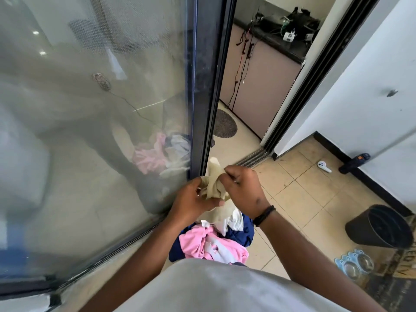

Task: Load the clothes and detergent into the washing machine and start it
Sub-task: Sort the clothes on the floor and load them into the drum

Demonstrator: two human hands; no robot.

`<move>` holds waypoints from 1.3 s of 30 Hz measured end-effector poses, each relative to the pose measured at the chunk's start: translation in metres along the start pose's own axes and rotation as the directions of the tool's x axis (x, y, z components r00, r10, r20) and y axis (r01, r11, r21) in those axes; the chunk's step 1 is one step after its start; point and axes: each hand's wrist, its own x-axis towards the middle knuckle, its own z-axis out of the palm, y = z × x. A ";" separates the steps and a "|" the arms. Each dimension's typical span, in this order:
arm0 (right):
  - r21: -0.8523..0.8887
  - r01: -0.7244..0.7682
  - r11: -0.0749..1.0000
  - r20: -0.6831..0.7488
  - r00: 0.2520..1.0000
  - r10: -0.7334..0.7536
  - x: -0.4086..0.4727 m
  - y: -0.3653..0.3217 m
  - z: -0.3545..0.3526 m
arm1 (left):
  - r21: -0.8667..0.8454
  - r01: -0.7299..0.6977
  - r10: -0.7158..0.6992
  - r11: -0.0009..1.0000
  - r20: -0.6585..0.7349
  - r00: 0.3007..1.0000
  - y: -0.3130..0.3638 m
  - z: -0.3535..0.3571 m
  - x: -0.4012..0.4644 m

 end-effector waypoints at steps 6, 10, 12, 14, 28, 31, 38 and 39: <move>0.103 0.021 0.994 0.089 0.996 -0.030 0.007 0.000 -0.004 | 0.103 -0.037 0.054 0.994 -0.168 0.984 0.008 0.009 0.016; 0.168 -0.082 0.982 0.106 0.992 0.065 0.007 0.033 -0.013 | 0.047 -0.053 0.064 0.997 -0.291 0.954 0.020 0.013 0.020; 0.103 -0.154 0.983 0.160 0.978 0.136 0.005 0.062 -0.009 | 0.026 -0.063 0.068 0.998 -0.340 0.938 0.027 0.015 0.022; 0.025 -0.220 0.975 0.253 0.945 0.207 0.005 0.093 -0.003 | 0.000 -0.071 0.066 0.997 -0.372 0.926 0.037 0.019 0.023; -0.020 -0.029 0.999 0.665 0.746 0.035 0.024 0.142 0.036 | -0.251 -0.010 -0.171 0.968 -0.689 0.704 0.057 0.027 -0.034; 0.048 0.037 0.998 0.703 0.709 -0.060 0.019 0.136 0.051 | -0.289 0.078 -0.277 0.954 -0.756 0.593 0.039 0.027 -0.075; 0.268 0.071 0.961 0.787 0.559 -0.261 -0.005 0.081 0.103 | -0.474 0.162 -0.499 0.865 -0.847 0.185 0.000 0.042 -0.202; 0.297 0.088 0.951 0.791 0.535 -0.297 -0.012 0.069 0.110 | -0.505 0.150 -0.524 0.850 -0.842 0.130 -0.004 0.044 -0.220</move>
